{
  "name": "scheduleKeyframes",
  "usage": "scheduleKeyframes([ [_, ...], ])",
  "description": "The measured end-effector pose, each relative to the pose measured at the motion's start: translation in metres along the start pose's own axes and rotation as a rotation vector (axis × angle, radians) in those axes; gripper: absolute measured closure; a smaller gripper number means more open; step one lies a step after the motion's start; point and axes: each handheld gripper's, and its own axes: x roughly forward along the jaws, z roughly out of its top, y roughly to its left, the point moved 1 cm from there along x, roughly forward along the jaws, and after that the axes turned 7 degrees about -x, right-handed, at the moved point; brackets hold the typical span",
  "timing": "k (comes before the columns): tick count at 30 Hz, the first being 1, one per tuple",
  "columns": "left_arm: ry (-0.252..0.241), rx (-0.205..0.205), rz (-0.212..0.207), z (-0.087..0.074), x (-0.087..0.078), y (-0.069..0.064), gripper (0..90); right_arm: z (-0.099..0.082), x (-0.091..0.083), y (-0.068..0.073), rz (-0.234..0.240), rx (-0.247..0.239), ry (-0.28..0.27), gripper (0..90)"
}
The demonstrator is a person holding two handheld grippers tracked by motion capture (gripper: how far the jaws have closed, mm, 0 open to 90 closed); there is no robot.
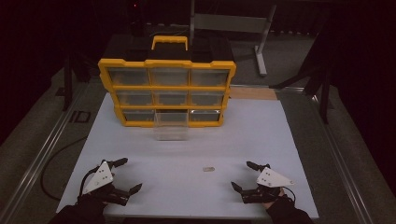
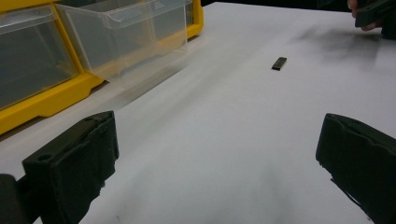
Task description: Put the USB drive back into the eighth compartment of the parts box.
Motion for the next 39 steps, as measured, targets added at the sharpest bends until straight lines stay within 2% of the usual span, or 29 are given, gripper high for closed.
scheduleKeyframes([
  [21, 0.007, -0.003, -0.002, 0.002, 0.001, -0.001, 0.3, 0.001, 0.001, 0.0, -0.004, 0.0, -0.003, 9.0],
  [22, 0.012, 0.006, 0.005, 0.005, 0.001, -0.002, 0.3, 0.001, 0.001, 0.0, -0.002, 0.004, -0.006, 9.0],
  [31, 0.024, 0.01, 0.003, 0.015, 0.002, -0.004, 0.3, 0.002, 0.002, -0.001, -0.013, -0.001, -0.003, 9.0],
  [39, 0.022, 0.027, 0.009, 0.034, -0.002, -0.007, 0.3, 0.004, 0.002, 0.0, -0.009, 0.003, -0.011, 9.0],
])
